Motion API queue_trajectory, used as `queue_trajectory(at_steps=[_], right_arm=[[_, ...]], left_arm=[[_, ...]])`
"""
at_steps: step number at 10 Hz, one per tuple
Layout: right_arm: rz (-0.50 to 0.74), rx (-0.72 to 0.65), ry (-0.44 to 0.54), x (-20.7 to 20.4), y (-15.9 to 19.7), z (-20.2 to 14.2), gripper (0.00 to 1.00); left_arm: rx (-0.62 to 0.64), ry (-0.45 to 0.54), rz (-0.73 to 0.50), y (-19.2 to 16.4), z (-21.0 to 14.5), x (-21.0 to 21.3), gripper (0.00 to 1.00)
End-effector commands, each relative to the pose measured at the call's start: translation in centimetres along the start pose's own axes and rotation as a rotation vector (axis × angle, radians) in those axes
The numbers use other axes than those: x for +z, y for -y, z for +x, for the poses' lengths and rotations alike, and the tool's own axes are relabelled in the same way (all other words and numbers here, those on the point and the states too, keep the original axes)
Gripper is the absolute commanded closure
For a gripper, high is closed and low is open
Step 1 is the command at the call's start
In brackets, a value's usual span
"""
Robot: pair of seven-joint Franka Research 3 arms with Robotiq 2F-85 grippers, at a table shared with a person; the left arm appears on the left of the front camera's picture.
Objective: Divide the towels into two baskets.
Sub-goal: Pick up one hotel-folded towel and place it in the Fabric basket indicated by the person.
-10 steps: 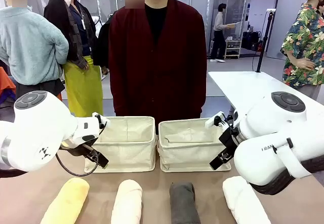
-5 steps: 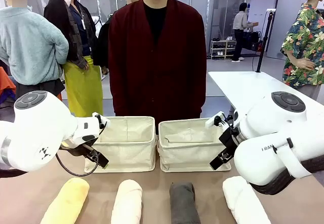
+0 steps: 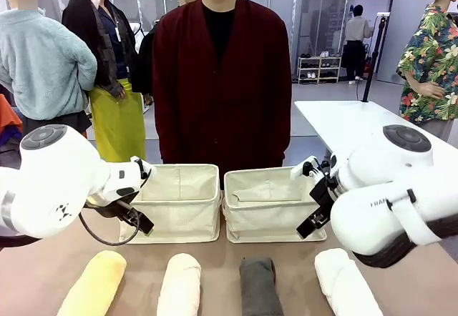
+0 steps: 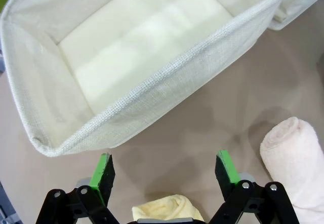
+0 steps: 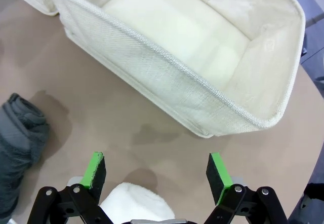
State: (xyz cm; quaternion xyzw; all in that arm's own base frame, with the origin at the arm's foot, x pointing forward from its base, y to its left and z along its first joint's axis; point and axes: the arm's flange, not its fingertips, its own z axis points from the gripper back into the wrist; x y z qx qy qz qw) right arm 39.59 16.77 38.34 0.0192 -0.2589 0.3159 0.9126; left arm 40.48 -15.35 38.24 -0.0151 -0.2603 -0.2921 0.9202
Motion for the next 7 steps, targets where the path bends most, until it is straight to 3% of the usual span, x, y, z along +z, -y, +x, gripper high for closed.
queue_trajectory(at_steps=[1, 2, 4, 7], right_arm=[[0.109, -0.027, -0.046, 3.7, 0.7, 1.3, 0.0], [0.147, -0.044, -0.089, 4.8, 1.2, 1.4, 0.0], [0.359, -0.096, -0.097, 6.7, 2.2, 1.1, 0.0], [0.751, -0.224, -0.019, 9.1, 6.6, -2.4, 0.0]], left_arm=[[0.034, -0.052, -0.109, -0.7, 1.3, 3.5, 0.0], [0.049, -0.069, -0.188, -1.4, 1.6, 5.0, 0.0], [0.108, -0.091, -0.436, -3.5, 1.0, 7.2, 0.0], [0.225, 0.038, -0.835, -9.5, -3.3, 9.6, 0.0]])
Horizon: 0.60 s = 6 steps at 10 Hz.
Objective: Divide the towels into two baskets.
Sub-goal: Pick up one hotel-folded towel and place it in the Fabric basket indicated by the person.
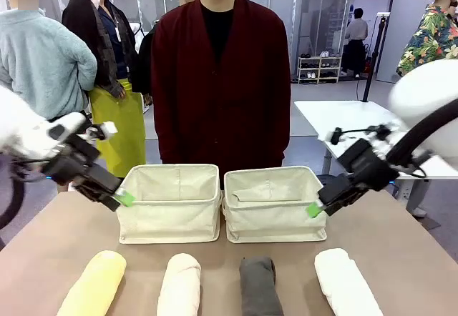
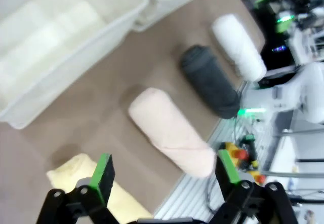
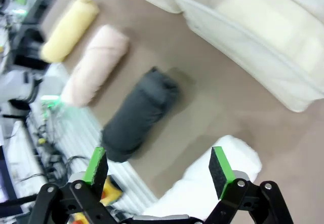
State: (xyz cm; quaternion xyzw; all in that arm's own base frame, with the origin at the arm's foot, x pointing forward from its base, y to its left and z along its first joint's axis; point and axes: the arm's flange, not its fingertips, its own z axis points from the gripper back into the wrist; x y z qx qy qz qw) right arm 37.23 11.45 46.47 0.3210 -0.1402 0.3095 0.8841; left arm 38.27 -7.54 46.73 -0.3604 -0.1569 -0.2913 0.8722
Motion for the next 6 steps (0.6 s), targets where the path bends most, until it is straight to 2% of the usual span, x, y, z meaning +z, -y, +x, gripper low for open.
queue_trajectory(at_steps=[1, 3, 4, 5, 6], right_arm=[[0.204, -0.098, 0.039, 3.9, 3.7, -3.2, 0.0], [0.326, -0.192, 0.173, 9.7, 7.2, -7.3, 0.0], [0.407, -0.235, 0.24, 12.4, 9.3, -9.7, 0.0], [0.458, -0.301, 0.336, 15.2, 11.7, -12.7, 0.0], [0.467, -0.342, 0.391, 17.3, 13.5, -15.5, 0.0]], left_arm=[[0.084, 0.078, -0.217, -4.3, -3.0, 4.6, 0.0], [0.077, 0.242, -0.303, -7.7, -7.0, 9.2, 0.0], [0.066, 0.258, -0.397, -9.1, -9.2, 11.3, 0.0], [0.09, 0.283, -0.417, -10.8, -11.3, 13.2, 0.0], [0.087, 0.349, -0.431, -12.4, -13.2, 15.3, 0.0]])
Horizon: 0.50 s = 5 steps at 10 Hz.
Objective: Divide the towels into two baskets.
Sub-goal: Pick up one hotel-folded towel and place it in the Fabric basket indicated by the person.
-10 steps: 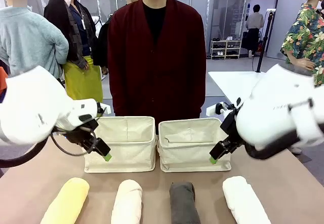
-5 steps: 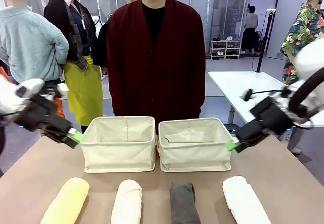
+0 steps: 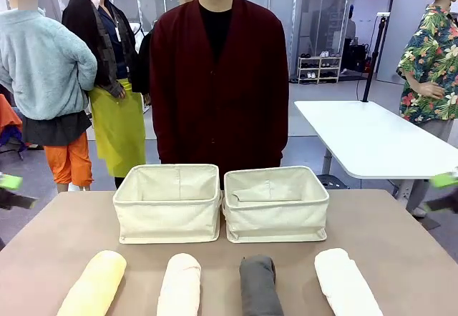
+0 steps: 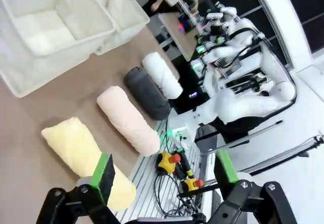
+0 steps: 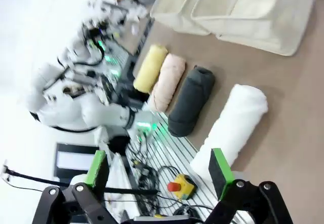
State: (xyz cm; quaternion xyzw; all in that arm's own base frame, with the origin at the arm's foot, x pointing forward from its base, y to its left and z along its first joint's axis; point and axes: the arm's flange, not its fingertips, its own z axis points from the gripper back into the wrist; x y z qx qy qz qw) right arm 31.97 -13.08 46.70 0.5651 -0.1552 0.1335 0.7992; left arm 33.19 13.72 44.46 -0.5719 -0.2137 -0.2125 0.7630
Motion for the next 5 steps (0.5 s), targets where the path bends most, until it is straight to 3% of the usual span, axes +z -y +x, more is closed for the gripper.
queue_trajectory(at_steps=[1, 3, 5], right_arm=[[0.053, -0.034, 0.124, 4.7, 2.6, -1.0, 0.0], [0.074, -0.087, 0.236, 9.5, 4.4, -3.8, 0.0], [0.063, -0.118, 0.26, 10.4, 5.4, -4.2, 0.0]], left_arm=[[-0.014, 0.084, -0.031, -2.4, 0.1, 4.5, 0.0], [-0.014, 0.181, -0.027, -4.3, -1.5, 8.2, 0.0], [0.003, 0.216, -0.018, -4.7, -1.9, 9.0, 0.0]])
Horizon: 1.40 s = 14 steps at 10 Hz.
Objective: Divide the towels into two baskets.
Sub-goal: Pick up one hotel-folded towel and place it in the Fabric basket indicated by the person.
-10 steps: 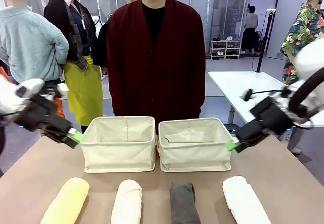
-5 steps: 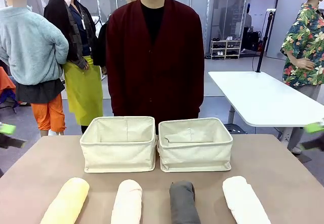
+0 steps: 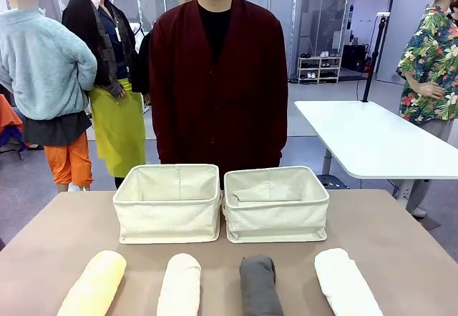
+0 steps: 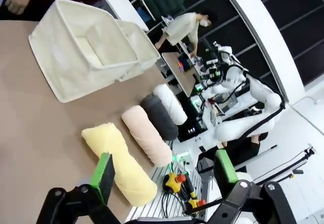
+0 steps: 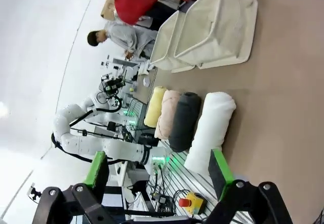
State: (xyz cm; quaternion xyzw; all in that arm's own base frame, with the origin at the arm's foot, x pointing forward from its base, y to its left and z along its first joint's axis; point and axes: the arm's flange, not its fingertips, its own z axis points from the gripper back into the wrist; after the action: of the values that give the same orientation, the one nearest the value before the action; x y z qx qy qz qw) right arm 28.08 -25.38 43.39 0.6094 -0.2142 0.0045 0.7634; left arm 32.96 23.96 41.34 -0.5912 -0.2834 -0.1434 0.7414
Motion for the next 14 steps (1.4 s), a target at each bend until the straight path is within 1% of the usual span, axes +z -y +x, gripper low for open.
queue_trajectory(at_steps=[1, 2, 14], right_arm=[[-0.019, 0.043, -0.028, -1.7, -0.1, 1.6, 0.0], [0.0, 0.0, 0.0, 0.0, 0.0, 0.0, 0.0], [0.0, 0.0, 0.0, 0.0, 0.0, 0.0, 0.0]], left_arm=[[-0.049, 0.008, -0.024, 0.6, 0.8, -0.9, 0.0], [0.0, 0.0, 0.0, 0.0, 0.0, 0.0, 0.0], [0.0, 0.0, 0.0, 0.0, 0.0, 0.0, 0.0]])
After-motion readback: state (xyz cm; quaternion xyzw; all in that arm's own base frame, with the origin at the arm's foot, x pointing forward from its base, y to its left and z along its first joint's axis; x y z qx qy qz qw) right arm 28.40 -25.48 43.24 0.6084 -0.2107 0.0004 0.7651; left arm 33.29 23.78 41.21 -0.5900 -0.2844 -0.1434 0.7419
